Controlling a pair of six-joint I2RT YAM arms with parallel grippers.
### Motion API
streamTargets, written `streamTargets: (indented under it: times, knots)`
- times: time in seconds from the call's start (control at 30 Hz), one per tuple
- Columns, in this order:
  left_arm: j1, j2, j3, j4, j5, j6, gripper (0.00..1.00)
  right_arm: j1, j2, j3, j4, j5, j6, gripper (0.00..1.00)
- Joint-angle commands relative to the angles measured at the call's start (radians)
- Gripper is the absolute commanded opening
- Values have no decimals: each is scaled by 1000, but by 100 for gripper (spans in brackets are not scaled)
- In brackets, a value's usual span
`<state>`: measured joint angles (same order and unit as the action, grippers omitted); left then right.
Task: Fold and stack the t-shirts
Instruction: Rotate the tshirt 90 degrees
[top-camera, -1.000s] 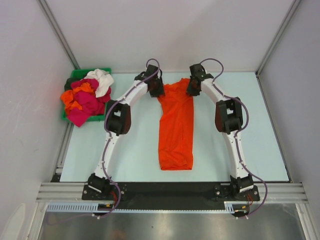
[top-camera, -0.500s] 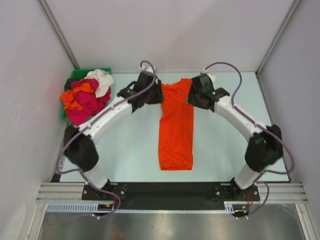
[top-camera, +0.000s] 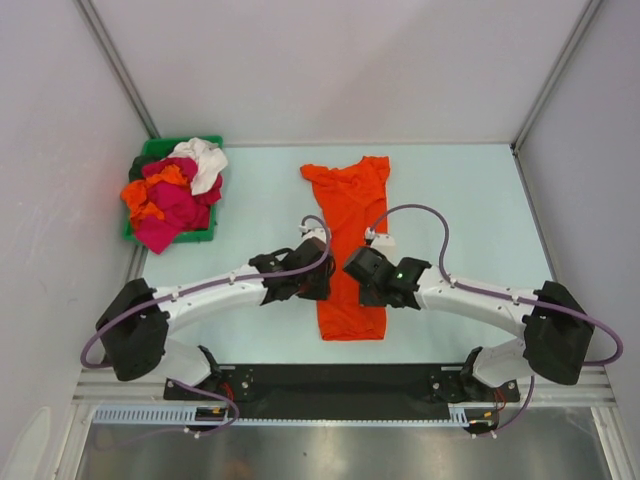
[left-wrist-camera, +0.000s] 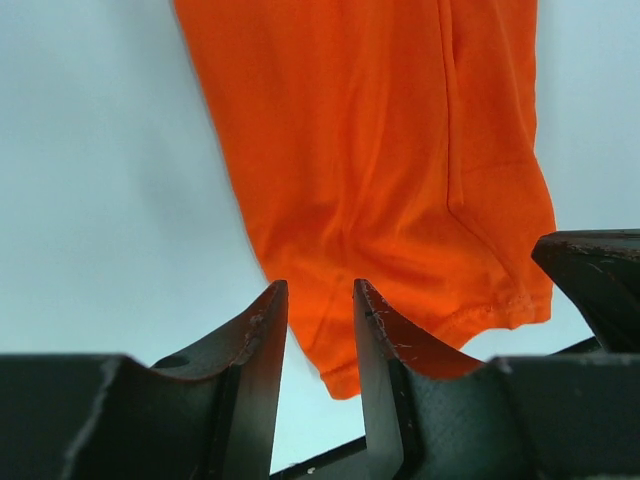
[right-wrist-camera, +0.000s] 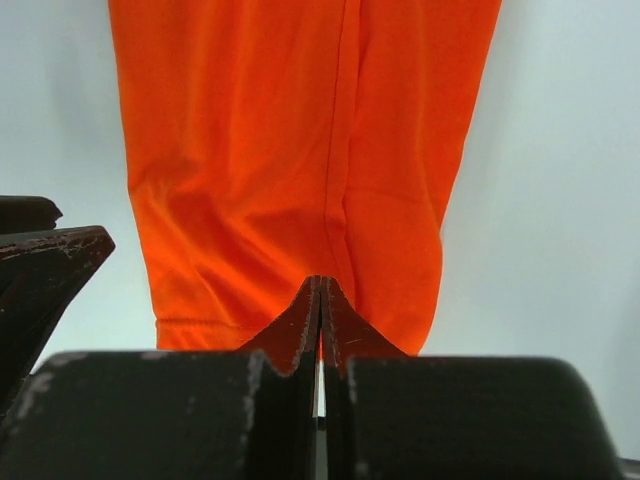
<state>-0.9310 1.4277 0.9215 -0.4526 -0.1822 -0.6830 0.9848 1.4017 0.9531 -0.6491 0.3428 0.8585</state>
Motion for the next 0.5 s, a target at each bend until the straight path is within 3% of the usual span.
streamTargets:
  times: [0.0,0.47]
  knots:
    - [-26,-82,-55,58,-28,-70,38,57,-17,-4,-18,82,108,0]
    - [-132,72,-133,138,15,-118,38,126,155,-140,108,-24,142,0]
